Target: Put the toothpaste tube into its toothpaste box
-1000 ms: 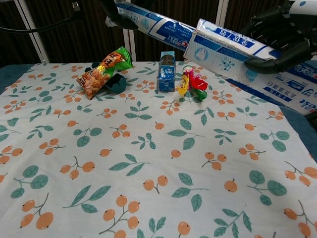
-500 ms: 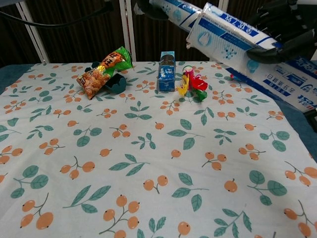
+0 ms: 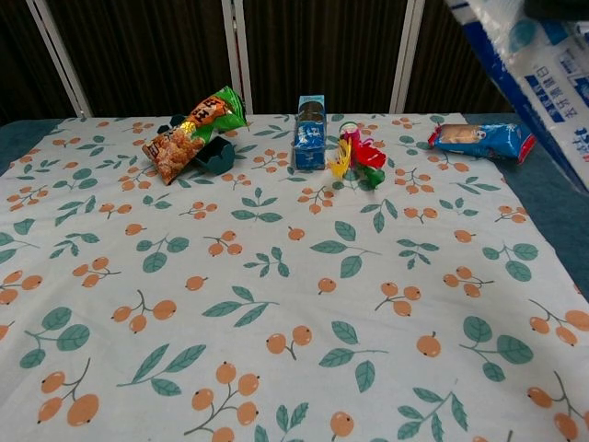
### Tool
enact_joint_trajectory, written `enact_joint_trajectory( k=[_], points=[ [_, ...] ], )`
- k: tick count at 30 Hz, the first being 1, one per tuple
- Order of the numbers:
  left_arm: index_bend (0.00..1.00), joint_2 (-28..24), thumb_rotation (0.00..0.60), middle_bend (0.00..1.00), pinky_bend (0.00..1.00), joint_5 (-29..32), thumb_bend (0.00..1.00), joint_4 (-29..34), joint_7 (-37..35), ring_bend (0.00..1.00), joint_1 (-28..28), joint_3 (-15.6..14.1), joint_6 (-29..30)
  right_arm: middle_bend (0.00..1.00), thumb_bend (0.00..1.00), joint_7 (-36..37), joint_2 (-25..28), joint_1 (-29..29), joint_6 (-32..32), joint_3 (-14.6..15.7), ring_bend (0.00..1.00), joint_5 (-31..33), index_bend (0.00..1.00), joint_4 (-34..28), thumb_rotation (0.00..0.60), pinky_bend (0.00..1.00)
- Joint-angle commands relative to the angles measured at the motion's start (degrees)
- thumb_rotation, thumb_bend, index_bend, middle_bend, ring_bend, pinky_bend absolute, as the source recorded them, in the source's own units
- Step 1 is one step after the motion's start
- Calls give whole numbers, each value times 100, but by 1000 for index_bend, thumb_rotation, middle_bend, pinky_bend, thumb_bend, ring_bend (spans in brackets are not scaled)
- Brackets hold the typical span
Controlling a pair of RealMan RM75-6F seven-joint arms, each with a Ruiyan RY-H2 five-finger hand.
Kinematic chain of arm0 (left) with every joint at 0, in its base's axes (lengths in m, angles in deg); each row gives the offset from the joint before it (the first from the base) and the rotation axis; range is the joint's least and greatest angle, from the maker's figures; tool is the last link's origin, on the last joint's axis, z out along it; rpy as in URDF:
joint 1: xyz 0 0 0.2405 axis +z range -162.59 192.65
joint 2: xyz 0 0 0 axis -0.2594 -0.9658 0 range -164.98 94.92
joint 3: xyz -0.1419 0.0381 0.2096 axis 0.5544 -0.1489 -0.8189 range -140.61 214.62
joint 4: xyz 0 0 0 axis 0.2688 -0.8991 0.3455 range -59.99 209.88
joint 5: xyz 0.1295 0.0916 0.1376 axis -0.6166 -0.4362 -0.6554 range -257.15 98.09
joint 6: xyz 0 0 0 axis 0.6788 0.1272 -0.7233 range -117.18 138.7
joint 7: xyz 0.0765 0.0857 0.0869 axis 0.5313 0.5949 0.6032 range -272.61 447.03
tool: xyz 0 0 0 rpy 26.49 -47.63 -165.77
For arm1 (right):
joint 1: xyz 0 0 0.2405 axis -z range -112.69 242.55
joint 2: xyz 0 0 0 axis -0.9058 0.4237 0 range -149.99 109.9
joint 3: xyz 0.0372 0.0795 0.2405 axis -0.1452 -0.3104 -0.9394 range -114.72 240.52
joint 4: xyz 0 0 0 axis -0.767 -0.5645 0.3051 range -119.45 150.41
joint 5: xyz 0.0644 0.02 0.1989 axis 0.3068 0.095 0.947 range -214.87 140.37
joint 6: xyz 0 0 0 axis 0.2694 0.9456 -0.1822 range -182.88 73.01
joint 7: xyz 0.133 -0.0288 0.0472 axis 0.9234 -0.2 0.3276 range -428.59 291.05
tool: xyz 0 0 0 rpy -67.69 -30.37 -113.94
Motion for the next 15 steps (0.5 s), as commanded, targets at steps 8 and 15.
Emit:
enact_joint_trajectory(
  k=[8, 15],
  points=[
    [293, 281, 600, 298, 360, 481, 7, -3, 660, 256, -220, 488, 195, 586, 394, 1186, 6, 369, -200, -210, 491, -370, 502, -172, 600, 401],
    [293, 46, 600, 288, 360, 661, 7, 280, 592, 256, -47, 627, 519, 586, 393, 1800, -23, 530, -327, -361, 491, -405, 502, 19, 600, 401]
  ],
)
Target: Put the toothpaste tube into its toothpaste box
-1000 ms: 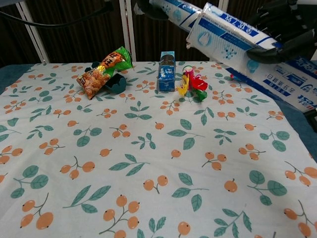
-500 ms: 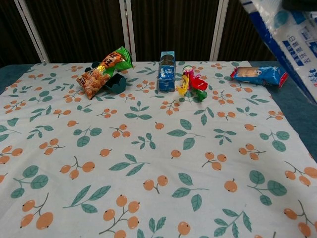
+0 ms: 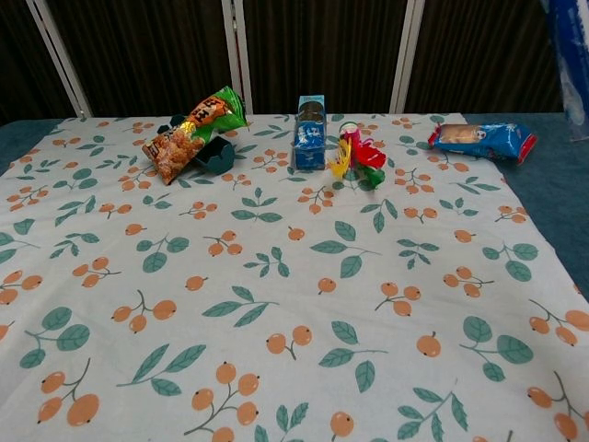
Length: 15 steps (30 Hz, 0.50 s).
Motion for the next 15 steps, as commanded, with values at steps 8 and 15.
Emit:
enact_joint_trajectory(
  k=[8, 15],
  points=[
    [294, -867, 600, 288, 360, 293, 7, 813, -459, 256, 1097, -143, 861, 586, 394, 631, 67, 190, -100, -320, 491, 167, 502, 380, 600, 401],
    [302, -1454, 600, 294, 360, 411, 6, 1202, -1233, 256, 2480, -803, 1813, 586, 394, 1506, 250, 462, -304, -776, 491, 364, 502, 311, 600, 401]
  ],
)
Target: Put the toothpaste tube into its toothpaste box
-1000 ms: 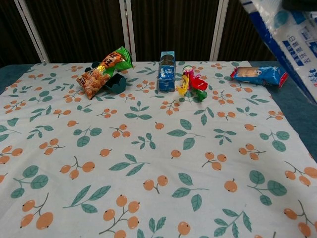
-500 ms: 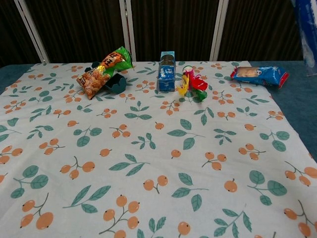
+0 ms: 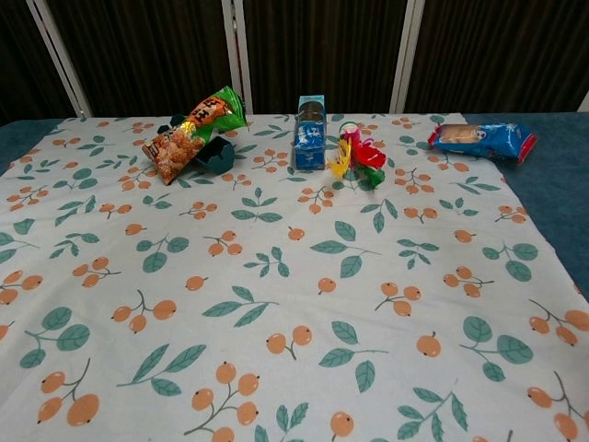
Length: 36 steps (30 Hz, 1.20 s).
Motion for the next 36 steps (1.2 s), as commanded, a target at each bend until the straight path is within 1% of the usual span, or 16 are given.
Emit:
enact_joint_trajectory(
  k=[1, 2, 4, 5, 8, 9, 11, 14, 15, 17, 20, 22, 24, 27, 31, 36],
  points=[
    [303, -524, 600, 294, 360, 19, 7, 239, -557, 256, 941, -611, 616, 586, 394, 555, 162, 222, -181, -328, 491, 94, 502, -75, 600, 401],
    [303, -632, 600, 294, 360, -63, 7, 209, -717, 256, 1205, -817, 776, 586, 393, 722, 218, 307, -255, -391, 491, -1, 502, -95, 600, 401],
    [303, -702, 600, 295, 360, -121, 7, 126, -960, 256, 1535, -1084, 963, 586, 392, 850, 258, 415, -393, -420, 491, -191, 502, -113, 600, 401],
    [303, -719, 600, 296, 360, -164, 7, 44, -1129, 256, 1771, -1273, 1109, 586, 393, 887, 252, 488, -499, -374, 491, -391, 502, -119, 600, 401],
    [299, -650, 600, 296, 360, -134, 7, -135, -1498, 256, 2212, -1612, 1334, 586, 393, 870, 145, 605, -703, -168, 491, -838, 502, -102, 600, 401],
    [297, -593, 600, 296, 360, -110, 7, -227, -1642, 256, 2399, -1752, 1416, 586, 393, 858, 32, 652, -835, -61, 491, -1032, 502, -68, 600, 401],
    [292, -497, 600, 295, 360, -94, 7, -345, -1838, 256, 2631, -1941, 1498, 586, 393, 794, -162, 698, -1014, 70, 487, -1192, 489, -10, 600, 401],
    [292, -326, 600, 291, 360, -130, 6, -595, -2078, 256, 2947, -2213, 1596, 548, 394, 571, -483, 688, -1194, 229, 395, -1317, 372, 148, 600, 381],
    [292, -272, 600, 290, 360, -154, 6, -663, -2152, 256, 3033, -2301, 1609, 507, 394, 496, -550, 669, -1189, 270, 341, -1316, 315, 197, 600, 355],
    [291, -152, 600, 287, 360, -217, 7, -789, -2314, 256, 3212, -2459, 1662, 442, 394, 352, -661, 610, -1151, 314, 276, -1297, 253, 289, 600, 310],
    [291, 16, 600, 280, 360, -318, 7, -889, -2503, 256, 3439, -2692, 1685, 415, 394, 205, -776, 505, -1047, 305, 252, -1189, 235, 417, 600, 294],
    [291, 101, 600, 278, 360, -413, 7, -984, -2538, 256, 3544, -2810, 1705, 444, 393, 146, -799, 455, -973, 312, 317, -1176, 302, 470, 600, 340],
    [290, 210, 600, 277, 360, -507, 6, -1128, -2601, 256, 3671, -2925, 1740, 520, 395, 61, -833, 436, -975, 292, 437, -1129, 430, 512, 600, 436],
    [287, 259, 600, 274, 360, -555, 6, -1178, -2742, 256, 3768, -3003, 1708, 624, 425, -47, -893, 421, -1016, 249, 547, -1067, 545, 499, 600, 543],
    [286, 274, 600, 272, 360, -584, 7, -1158, -2794, 256, 3822, -2978, 1691, 645, 432, -117, -947, 428, -1080, 200, 567, -1015, 567, 385, 600, 559],
    [283, 255, 600, 272, 360, -593, 7, -1121, -2826, 256, 3873, -2923, 1602, 645, 432, -455, -832, 431, -914, 301, 567, -924, 567, 405, 600, 559]
  ],
)
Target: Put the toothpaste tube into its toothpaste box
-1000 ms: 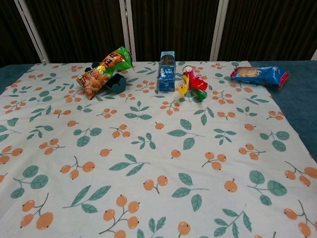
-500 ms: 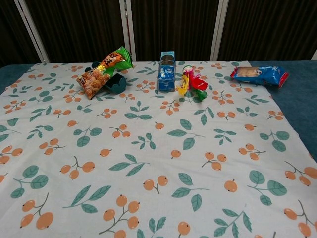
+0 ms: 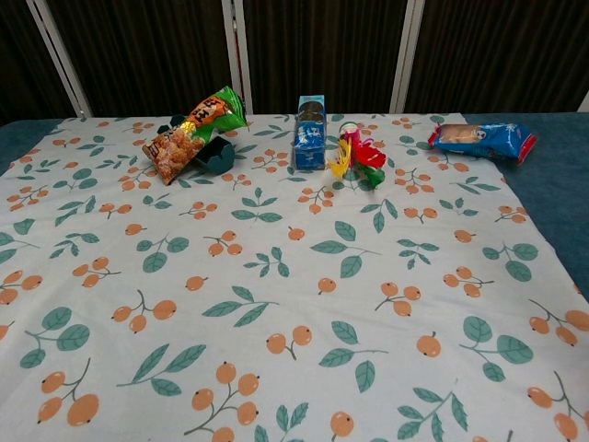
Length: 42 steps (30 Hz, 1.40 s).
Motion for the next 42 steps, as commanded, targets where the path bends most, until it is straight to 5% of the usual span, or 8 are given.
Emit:
enact_joint_trajectory(
  k=[1, 12, 18, 26, 29, 33, 38, 42],
  points=[
    [283, -14, 600, 273, 360, -12, 7, 14, 4, 256, 21, 30, -34, 645, 432, -365, 144, -18, 217, 114, 567, 120, 567, 115, 600, 559],
    [290, -56, 600, 277, 360, 49, 7, 69, -91, 256, 86, 174, -152, 645, 432, -2865, 423, -256, 1337, 1256, 567, 484, 567, 820, 600, 559],
    [292, -74, 600, 280, 360, 70, 6, 79, -165, 256, 123, 259, -175, 645, 432, -4137, -141, -479, 1784, 1833, 567, 659, 567, 1189, 600, 558],
    [292, -83, 600, 280, 360, 82, 6, 88, -258, 256, 159, 344, -214, 641, 432, -4919, -1188, -594, 1788, 1982, 497, 897, 513, 1819, 600, 481],
    [289, -87, 600, 280, 359, 85, 6, 97, -299, 256, 175, 371, -238, 523, 432, -5156, -1465, -647, 1843, 2003, 353, 995, 367, 1995, 600, 343],
    [273, -96, 600, 265, 333, 92, 7, 114, -315, 241, 204, 413, -255, 137, 414, -5425, -1501, -768, 2107, 2035, 14, 1156, 17, 1960, 600, 60],
    [244, -149, 600, 222, 270, 213, 6, 230, -297, 188, 251, 474, -351, 27, 390, -5987, -1176, -963, 2237, 1938, 0, 1344, 0, 1508, 600, 10],
    [219, -309, 600, 178, 229, 378, 4, 448, -119, 149, 300, 483, -489, 20, 388, -6548, -366, -1022, 2072, 1892, 0, 1193, 0, 1049, 600, 7]
  ],
)
